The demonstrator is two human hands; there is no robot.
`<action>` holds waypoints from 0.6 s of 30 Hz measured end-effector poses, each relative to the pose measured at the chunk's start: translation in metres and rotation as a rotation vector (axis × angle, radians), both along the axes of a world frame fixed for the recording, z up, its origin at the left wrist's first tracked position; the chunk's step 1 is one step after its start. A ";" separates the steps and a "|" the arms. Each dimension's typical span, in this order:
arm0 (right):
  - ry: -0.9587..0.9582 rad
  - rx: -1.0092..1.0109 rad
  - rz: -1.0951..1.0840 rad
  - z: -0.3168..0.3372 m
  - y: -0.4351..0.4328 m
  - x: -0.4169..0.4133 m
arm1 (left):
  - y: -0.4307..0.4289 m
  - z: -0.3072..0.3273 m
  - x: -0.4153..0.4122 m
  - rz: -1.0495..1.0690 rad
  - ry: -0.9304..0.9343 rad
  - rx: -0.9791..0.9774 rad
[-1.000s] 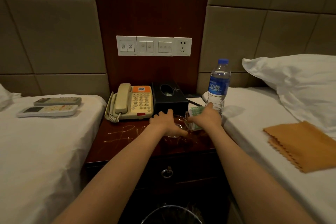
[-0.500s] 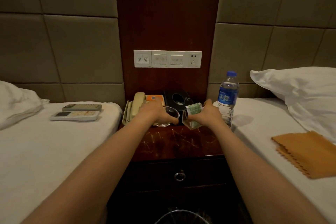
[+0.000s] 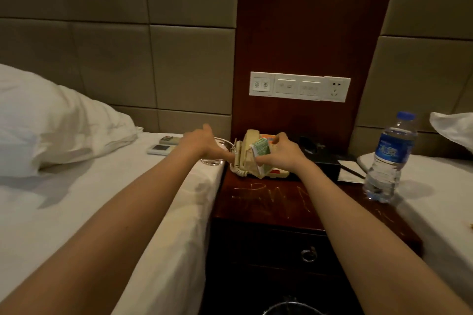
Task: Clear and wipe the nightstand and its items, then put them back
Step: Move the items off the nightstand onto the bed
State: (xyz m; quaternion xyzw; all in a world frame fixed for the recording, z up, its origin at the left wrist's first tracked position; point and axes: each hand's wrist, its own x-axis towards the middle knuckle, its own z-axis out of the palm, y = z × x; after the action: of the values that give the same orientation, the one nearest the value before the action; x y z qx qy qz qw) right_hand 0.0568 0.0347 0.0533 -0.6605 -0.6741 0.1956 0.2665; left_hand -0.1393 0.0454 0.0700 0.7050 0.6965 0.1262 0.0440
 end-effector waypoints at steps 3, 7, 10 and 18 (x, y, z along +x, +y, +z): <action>0.027 0.018 0.081 0.000 0.009 -0.032 | 0.007 0.000 -0.033 0.082 -0.007 0.030; 0.063 0.014 0.177 -0.002 0.024 -0.072 | 0.015 0.000 -0.073 0.177 -0.031 0.043; 0.070 -0.009 0.238 -0.006 0.038 -0.097 | 0.022 -0.004 -0.100 0.210 -0.053 0.053; 0.100 -0.045 0.340 -0.021 0.070 -0.145 | 0.054 -0.025 -0.146 0.268 -0.108 0.039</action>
State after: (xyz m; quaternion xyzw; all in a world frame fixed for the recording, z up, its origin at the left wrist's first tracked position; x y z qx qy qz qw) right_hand -0.0883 0.1045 0.0323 -0.5320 -0.7576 0.2855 0.2481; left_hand -0.2854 0.0992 0.0446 0.5985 0.7785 0.1823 0.0502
